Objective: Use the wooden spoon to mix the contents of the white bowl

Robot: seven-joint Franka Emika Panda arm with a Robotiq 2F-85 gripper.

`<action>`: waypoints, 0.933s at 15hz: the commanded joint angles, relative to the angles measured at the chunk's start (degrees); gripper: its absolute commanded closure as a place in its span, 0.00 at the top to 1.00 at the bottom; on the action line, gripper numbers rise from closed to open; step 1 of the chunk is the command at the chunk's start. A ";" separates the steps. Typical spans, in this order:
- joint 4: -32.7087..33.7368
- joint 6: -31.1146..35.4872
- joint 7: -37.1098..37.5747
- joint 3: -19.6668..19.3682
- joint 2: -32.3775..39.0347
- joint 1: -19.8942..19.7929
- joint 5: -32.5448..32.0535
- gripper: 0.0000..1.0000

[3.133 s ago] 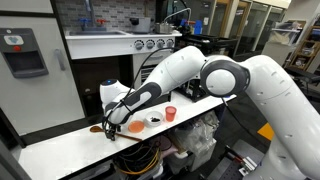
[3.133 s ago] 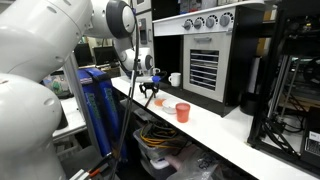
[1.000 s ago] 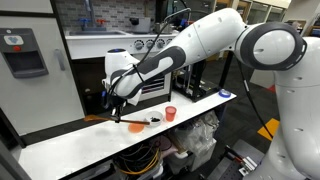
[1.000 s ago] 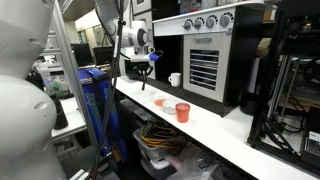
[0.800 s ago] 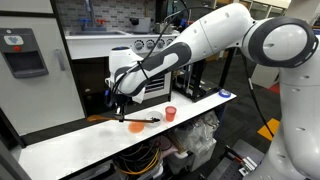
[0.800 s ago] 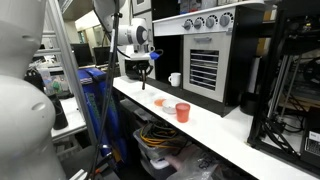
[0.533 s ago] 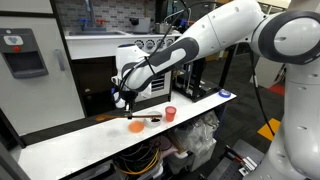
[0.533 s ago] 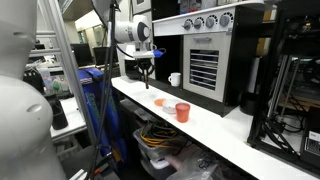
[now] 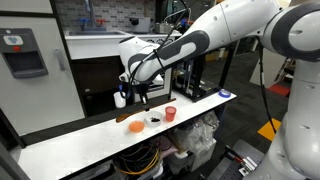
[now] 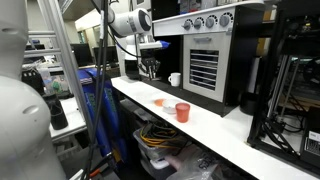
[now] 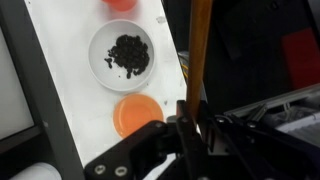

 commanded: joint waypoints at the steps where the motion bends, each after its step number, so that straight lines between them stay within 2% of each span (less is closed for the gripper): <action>1: 0.85 -6.66 -1.66 -0.73 -0.39 1.05 -8.34 0.03; 4: 1.01 -10.92 -1.29 -0.80 -0.07 1.86 -16.57 0.03; 8: 0.54 -13.23 -1.23 -0.69 -0.03 2.19 -25.73 0.03; 14: -0.07 -14.24 -1.15 -0.39 0.39 1.84 -32.68 0.03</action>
